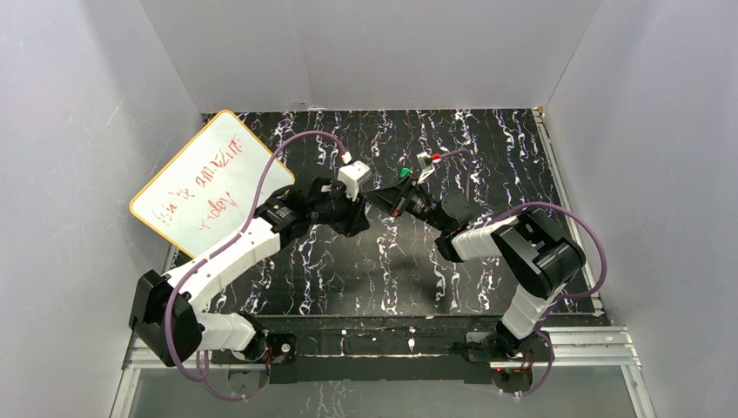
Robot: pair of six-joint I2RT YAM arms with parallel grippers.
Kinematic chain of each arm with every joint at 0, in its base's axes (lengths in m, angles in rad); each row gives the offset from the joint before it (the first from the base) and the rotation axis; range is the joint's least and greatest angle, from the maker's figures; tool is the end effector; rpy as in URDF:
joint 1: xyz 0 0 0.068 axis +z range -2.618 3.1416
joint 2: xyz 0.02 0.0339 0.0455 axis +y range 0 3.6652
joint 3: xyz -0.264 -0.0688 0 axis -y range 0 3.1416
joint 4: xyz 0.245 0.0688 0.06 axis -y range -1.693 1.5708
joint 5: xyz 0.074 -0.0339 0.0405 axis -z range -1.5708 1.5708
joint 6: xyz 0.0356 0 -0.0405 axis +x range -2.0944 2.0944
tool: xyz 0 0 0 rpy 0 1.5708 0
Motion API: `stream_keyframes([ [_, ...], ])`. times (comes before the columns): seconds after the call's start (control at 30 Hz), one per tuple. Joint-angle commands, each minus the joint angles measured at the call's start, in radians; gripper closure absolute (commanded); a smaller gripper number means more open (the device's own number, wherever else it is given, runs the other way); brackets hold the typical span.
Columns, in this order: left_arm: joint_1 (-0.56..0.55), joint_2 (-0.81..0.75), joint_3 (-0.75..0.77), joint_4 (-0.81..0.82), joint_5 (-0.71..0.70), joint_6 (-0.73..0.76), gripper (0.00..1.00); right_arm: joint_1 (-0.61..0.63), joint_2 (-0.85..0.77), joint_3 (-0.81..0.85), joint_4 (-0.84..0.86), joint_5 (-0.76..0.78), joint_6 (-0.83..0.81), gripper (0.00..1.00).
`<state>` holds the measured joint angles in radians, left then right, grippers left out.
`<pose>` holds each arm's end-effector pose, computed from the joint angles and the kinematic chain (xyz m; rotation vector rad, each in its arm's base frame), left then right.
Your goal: Insert the pens into the pen caps
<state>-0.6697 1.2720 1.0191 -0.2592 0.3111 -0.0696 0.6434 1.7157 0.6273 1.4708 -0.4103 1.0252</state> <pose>0.2195 -0.1877 0.3097 0.8202 1.9867 -0.7654 0.2506 0.2057 0.2253 -0.1519 1.4032 1.6676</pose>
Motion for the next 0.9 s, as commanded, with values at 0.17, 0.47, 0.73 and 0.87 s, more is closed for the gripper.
stream_keyframes([
  [0.17, -0.002, 0.034, -0.036, 0.064, 0.061, -0.026, 0.69, 0.002, 0.072, 0.048, 0.158, -0.031, 0.093, 0.99],
  [0.47, -0.003, 0.049, -0.027, 0.050, 0.037, -0.010, 1.00, 0.001, 0.073, 0.033, 0.179, -0.035, 0.105, 0.81],
  [0.73, -0.003, 0.081, -0.014, 0.022, -0.021, 0.018, 1.00, -0.180, -0.008, -0.148, 0.237, -0.004, 0.185, 0.53],
  [0.87, -0.003, 0.100, -0.016, 0.018, -0.028, 0.033, 1.00, -0.253, -0.202, -0.231, -0.003, 0.028, 0.039, 0.50],
])
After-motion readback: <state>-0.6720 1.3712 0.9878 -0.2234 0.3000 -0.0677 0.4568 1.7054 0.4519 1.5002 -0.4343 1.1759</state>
